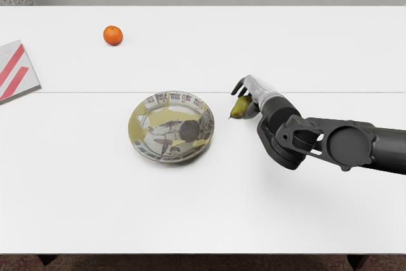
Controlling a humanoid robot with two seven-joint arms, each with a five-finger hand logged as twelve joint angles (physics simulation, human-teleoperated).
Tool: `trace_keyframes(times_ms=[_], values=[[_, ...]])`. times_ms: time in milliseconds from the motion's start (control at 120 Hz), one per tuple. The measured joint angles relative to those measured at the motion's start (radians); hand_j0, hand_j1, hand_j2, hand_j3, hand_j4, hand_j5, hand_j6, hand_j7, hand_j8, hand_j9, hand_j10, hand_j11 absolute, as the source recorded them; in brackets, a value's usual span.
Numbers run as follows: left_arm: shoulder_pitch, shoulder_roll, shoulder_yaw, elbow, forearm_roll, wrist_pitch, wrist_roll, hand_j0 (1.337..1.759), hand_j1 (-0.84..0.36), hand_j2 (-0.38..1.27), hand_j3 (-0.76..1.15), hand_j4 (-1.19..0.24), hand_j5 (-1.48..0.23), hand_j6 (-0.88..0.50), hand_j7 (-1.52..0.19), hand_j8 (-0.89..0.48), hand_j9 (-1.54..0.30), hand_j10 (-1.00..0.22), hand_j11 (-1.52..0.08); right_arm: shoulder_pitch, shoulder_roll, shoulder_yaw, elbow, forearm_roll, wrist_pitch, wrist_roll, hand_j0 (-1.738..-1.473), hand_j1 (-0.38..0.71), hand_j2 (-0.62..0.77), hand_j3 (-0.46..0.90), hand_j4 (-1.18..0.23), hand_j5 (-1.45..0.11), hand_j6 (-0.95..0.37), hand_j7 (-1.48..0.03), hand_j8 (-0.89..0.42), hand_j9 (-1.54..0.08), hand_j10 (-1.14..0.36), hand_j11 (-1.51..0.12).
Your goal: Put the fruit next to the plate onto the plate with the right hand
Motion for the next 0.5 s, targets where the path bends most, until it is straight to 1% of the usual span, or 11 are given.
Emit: trace_keyframes(times_ms=[92, 283, 400, 500], values=[[0.000, 0.000, 0.000, 0.000, 0.000, 0.000, 0.000, 1.658, 0.35, 0.00, 0.00, 0.00, 0.00, 0.00, 0.00, 0.00, 0.00, 0.00, 0.00, 0.000, 0.000, 0.001, 0.000, 0.002, 0.000, 0.001, -1.656, 0.27, 0.13, 0.00, -0.57, -0.71, -0.47, -0.72, -0.42, -0.72, -0.56, -0.71], [0.000, 0.000, 0.000, 0.000, 0.000, 0.000, 0.000, 1.658, 0.35, 0.00, 0.00, 0.00, 0.00, 0.00, 0.00, 0.00, 0.00, 0.00, 0.00, -0.001, 0.000, 0.003, 0.000, 0.006, 0.001, 0.002, -1.655, 0.26, 0.19, 0.00, -0.62, -0.75, -0.49, -0.78, -0.43, -0.77, -0.60, -0.77], [0.000, 0.000, 0.000, 0.000, 0.000, 0.000, 0.000, 1.658, 0.35, 0.00, 0.00, 0.00, 0.00, 0.00, 0.00, 0.00, 0.00, 0.00, 0.00, -0.004, 0.001, 0.004, 0.000, 0.001, 0.004, 0.001, -1.652, 0.23, 0.12, 0.00, -0.64, -0.77, -0.50, -0.80, -0.43, -0.80, -0.60, -0.80], [0.000, 0.000, 0.000, 0.000, 0.000, 0.000, 0.000, 1.658, 0.35, 0.00, 0.00, 0.00, 0.00, 0.00, 0.00, 0.00, 0.00, 0.00, 0.00, -0.006, 0.000, 0.006, -0.001, 0.000, 0.004, 0.001, -1.650, 0.21, 0.10, 0.00, -0.66, -0.77, -0.51, -0.81, -0.44, -0.81, -0.61, -0.81]])
